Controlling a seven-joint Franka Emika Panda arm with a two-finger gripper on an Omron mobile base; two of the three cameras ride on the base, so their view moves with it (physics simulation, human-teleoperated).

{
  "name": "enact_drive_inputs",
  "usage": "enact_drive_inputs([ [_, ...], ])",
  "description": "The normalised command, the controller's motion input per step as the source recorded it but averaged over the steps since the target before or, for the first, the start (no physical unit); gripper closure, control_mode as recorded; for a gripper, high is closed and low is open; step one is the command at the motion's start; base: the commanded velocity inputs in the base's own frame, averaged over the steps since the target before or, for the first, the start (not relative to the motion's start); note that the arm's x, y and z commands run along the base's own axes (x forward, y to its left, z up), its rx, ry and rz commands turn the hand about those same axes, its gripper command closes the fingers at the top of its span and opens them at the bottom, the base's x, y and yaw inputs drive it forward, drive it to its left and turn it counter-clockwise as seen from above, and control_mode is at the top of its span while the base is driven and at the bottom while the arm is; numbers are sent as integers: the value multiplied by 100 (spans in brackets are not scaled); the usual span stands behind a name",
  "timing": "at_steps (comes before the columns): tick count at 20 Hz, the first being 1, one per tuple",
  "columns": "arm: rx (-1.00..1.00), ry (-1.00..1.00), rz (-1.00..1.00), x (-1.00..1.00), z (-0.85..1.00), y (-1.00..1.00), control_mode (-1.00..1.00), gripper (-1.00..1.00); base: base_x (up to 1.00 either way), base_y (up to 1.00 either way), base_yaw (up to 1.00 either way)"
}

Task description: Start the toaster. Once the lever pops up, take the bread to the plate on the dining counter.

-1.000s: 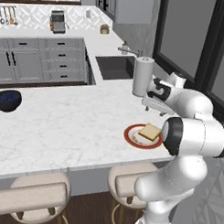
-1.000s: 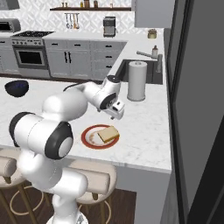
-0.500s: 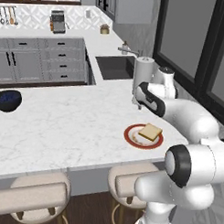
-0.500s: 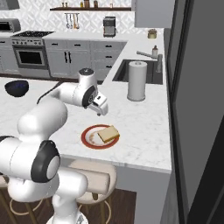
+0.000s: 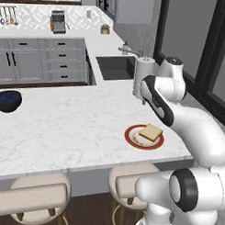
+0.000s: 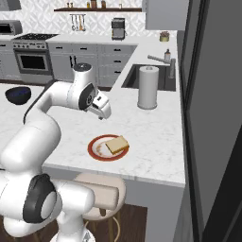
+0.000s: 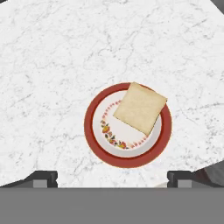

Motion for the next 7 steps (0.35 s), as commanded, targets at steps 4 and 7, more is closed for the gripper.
enact_drive_inputs([
  [4, -5, -4, 5, -87, 42, 0, -100, -100, 0, 0, 0],
  [7, -5, -5, 4, -92, 41, 0, -100, -100, 0, 0, 0],
])
